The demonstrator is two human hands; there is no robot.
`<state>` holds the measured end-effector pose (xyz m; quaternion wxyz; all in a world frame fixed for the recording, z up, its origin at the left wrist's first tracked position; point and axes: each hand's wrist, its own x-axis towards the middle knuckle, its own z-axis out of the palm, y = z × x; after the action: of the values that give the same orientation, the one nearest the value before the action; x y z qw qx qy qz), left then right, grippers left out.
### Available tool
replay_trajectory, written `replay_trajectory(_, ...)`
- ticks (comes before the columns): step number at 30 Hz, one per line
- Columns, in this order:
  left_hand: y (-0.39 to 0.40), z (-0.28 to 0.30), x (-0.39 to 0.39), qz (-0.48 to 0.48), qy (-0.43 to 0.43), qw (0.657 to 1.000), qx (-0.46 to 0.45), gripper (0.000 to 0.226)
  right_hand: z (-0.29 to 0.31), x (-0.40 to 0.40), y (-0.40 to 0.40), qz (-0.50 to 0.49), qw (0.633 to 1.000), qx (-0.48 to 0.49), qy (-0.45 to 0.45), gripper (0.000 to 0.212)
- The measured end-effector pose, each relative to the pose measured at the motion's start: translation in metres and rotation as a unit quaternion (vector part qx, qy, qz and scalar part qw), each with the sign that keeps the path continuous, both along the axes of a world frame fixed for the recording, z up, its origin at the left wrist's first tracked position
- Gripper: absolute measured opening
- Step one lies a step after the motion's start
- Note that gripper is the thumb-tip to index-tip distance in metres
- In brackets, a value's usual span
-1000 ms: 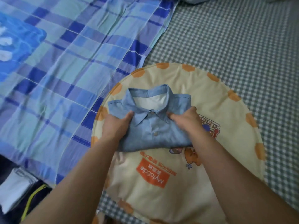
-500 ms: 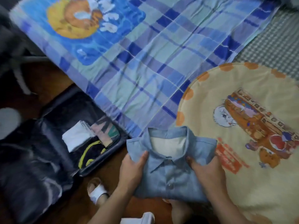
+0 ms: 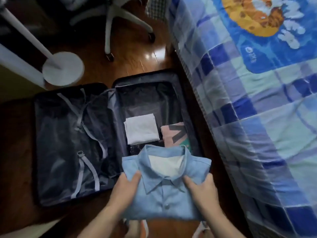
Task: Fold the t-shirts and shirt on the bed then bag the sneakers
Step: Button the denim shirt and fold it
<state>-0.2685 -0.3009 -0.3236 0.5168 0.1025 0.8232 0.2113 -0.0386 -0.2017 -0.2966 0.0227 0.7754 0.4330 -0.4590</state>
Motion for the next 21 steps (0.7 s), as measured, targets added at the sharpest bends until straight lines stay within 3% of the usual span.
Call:
replay_trajectory(3, 0.013, -0.062, -0.042, 0.049, -0.009, 0.999, 0.008, 0.075, -0.044, -0.052, 0.044, 0.05, 0.998, 0.03, 0.017, 0.061)
replay_trajectory(9, 0.111, -0.137, -0.092, 0.069, 0.005, 0.996, 0.061, 0.068, -0.141, -0.106, 0.135, 0.073, 0.992, 0.096, 0.047, 0.059)
replay_trajectory(13, 0.231, -0.188, -0.142, 0.056, 0.101, 0.97, 0.213, 0.042, -0.205, -0.151, 0.225, 0.009, 0.964, 0.235, 0.125, 0.06)
replay_trajectory(16, 0.32, -0.23, -0.179, 0.048, 0.163, 0.925, 0.34, 0.043, -0.269, -0.186, 0.282, -0.056, 0.922, 0.342, 0.171, 0.065)
replay_trajectory(19, 0.367, -0.31, -0.205, 0.007, 0.165, 0.931, 0.325, 0.045, -0.35, -0.205, 0.306, -0.071, 0.91, 0.365, 0.184, 0.074)
replay_trajectory(21, 0.37, -0.369, -0.212, -0.034, 0.142, 0.96, 0.238, 0.046, -0.407, -0.204, 0.307, -0.062, 0.943, 0.293, 0.145, 0.071)
